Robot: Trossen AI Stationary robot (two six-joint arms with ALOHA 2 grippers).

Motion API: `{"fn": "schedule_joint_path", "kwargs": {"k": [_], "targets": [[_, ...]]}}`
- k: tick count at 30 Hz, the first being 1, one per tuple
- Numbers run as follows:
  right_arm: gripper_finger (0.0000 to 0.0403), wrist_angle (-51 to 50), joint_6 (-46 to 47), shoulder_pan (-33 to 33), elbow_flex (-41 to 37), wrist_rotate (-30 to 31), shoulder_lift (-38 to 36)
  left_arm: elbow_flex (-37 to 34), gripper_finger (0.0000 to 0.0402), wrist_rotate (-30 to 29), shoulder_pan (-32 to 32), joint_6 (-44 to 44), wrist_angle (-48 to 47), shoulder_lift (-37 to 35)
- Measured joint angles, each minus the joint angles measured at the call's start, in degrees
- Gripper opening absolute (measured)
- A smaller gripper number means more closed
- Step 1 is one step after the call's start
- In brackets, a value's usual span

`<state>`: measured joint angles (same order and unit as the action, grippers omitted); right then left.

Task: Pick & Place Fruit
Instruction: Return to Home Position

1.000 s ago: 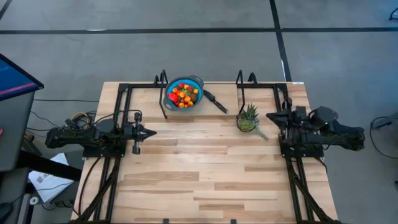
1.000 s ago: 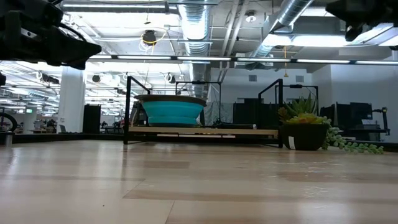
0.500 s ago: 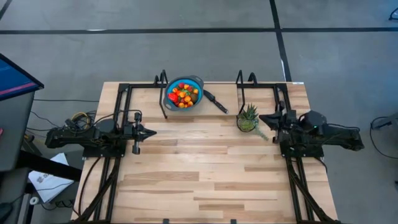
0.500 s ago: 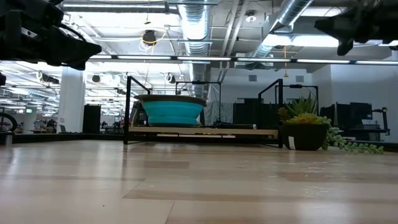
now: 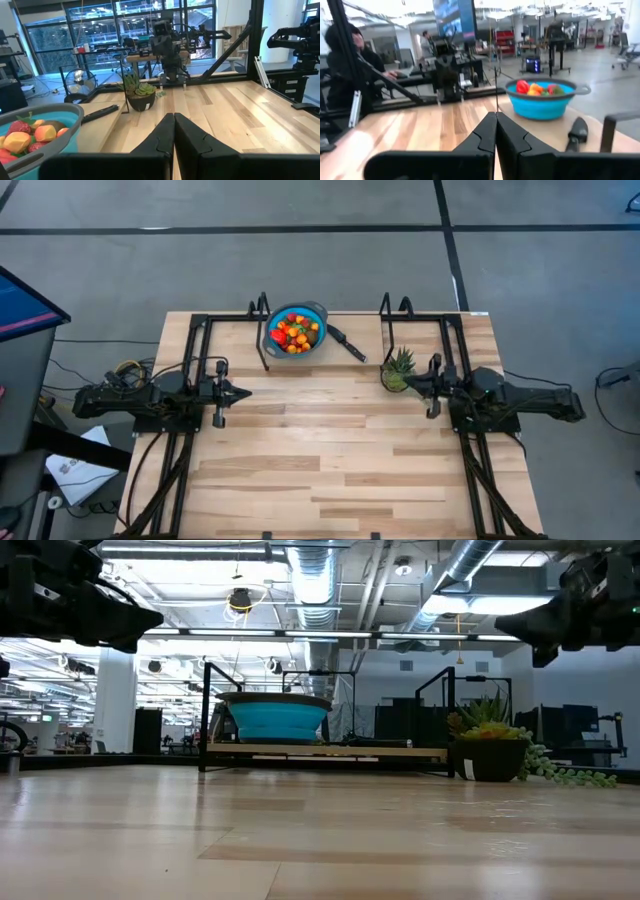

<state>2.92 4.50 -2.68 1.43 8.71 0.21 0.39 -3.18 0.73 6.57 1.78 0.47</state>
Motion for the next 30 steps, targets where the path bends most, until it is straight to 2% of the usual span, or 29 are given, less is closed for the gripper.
{"fn": "schedule_joint_path", "kwargs": {"k": [6,14,20,30], "targets": [[0.0000,-0.62,-0.90,0.00,-0.81,-1.64,0.00,-0.01,0.0002,0.02,0.00,-0.07,0.02,0.00],[0.0000,-2.66,-4.34,0.08,-0.77,-9.79,0.09,-0.01,0.0002,0.02,0.00,-0.85,0.02,0.00],[0.0000,-2.66,-8.36,0.04,-0.77,-10.02,0.22,-0.01,0.0002,0.01,0.00,-1.06,0.00,0.00],[0.0000,-2.72,-2.96,0.04,-0.77,-10.16,0.22,-0.01,0.0002,-0.04,0.00,-1.09,0.29,0.00]]}}
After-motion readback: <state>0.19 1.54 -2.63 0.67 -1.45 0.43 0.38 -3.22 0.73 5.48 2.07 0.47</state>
